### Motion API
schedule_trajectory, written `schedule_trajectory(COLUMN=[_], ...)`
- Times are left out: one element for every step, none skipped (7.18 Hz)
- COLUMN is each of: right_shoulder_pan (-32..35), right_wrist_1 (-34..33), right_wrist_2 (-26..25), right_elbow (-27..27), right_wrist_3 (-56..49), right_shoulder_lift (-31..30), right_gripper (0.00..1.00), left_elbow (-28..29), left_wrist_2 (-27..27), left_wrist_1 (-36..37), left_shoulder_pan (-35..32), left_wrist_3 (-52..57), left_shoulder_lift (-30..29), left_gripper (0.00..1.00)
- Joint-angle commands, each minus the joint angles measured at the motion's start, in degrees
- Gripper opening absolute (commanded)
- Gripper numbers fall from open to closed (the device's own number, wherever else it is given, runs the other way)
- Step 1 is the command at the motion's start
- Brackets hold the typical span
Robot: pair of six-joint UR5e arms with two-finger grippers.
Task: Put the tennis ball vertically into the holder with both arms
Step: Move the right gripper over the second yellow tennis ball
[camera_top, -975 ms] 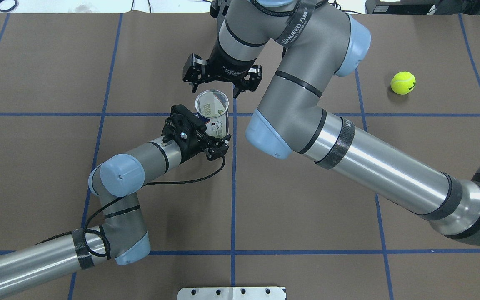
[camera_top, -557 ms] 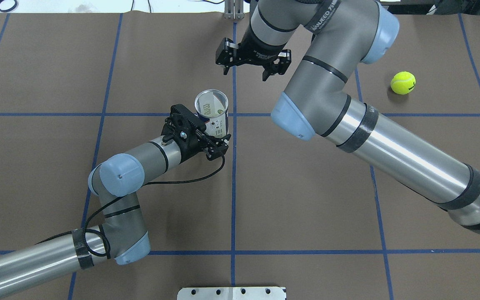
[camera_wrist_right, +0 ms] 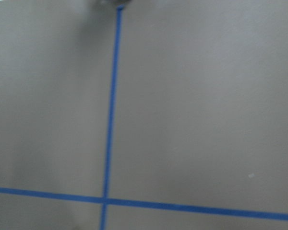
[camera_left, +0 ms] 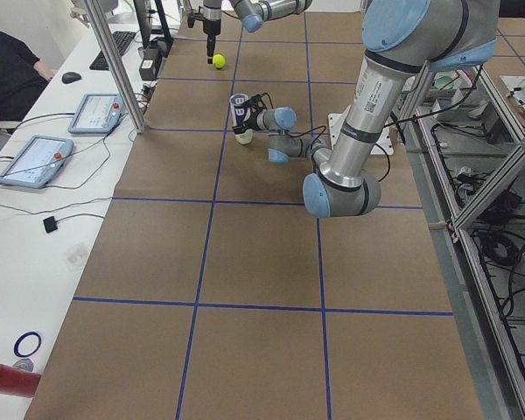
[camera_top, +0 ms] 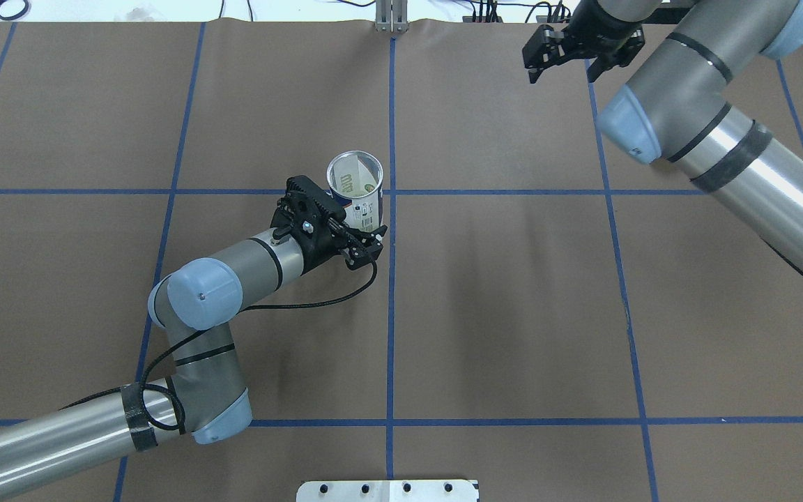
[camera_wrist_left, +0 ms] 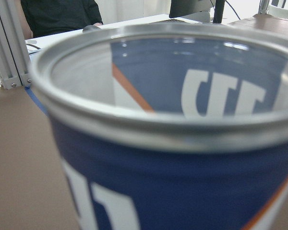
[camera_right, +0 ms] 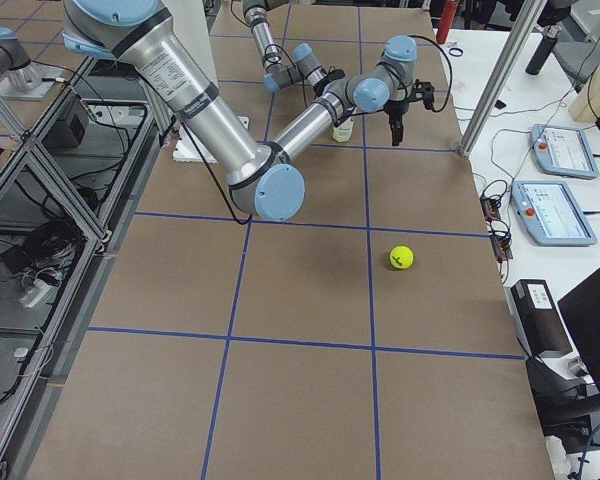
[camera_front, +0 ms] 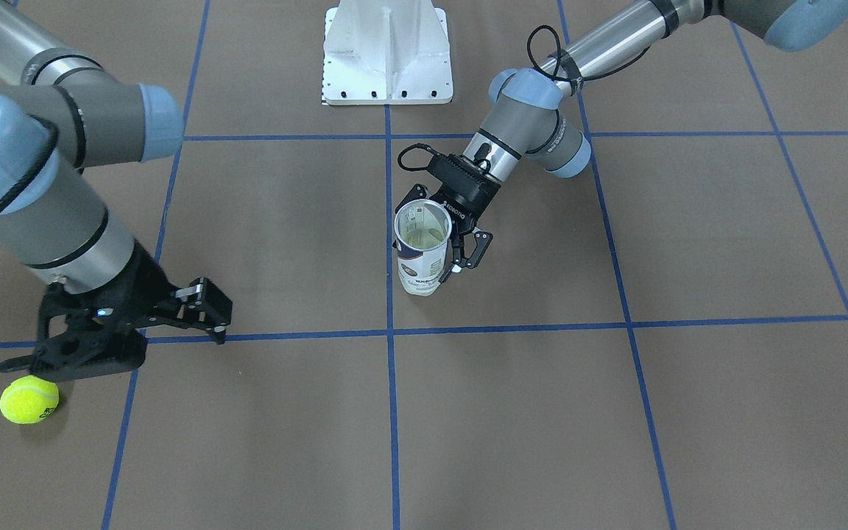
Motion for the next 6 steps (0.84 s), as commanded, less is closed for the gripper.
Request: schedule_trajectory(right_shoulder_pan=[7.69, 10.17, 10.28, 10.1, 9.41, 6.88], right_wrist_1=[0.55, 0.82, 1.78, 9.97, 15.36, 16.11], right_wrist_2=[2.23, 2.68, 2.77, 2.68, 2.6, 1.99], right_elbow=[-4.86, -8.8, -11.71, -14.7, -17.51, -17.8], right_wrist_3=[-16.13, -26.13, -27.63, -27.29, -26.25, -24.15], right_shoulder_lift=[-5.36, -6.26, -6.27, -8.62, -9.6, -9.7], right_gripper=[0.99, 0.99, 0.99, 0.99, 0.99, 0.99], left_elbow=[0.0, 0.0, 0.09, 0.09, 0.17, 0.26], left_wrist_2=[0.0, 0.0, 0.0, 0.0, 0.0, 0.0], left_wrist_1=[0.0, 0.0, 0.0, 0.0, 0.09, 0.09], left_shoulder_pan=[0.01, 0.01, 0.01, 0.01, 0.01, 0.01], left_wrist_3=[0.03, 0.03, 0.03, 0.03, 0.03, 0.12], left_shoulder_lift=[0.0, 0.0, 0.0, 0.0, 0.0, 0.0], left_gripper=[0.99, 0.99, 0.99, 0.99, 0.99, 0.99])
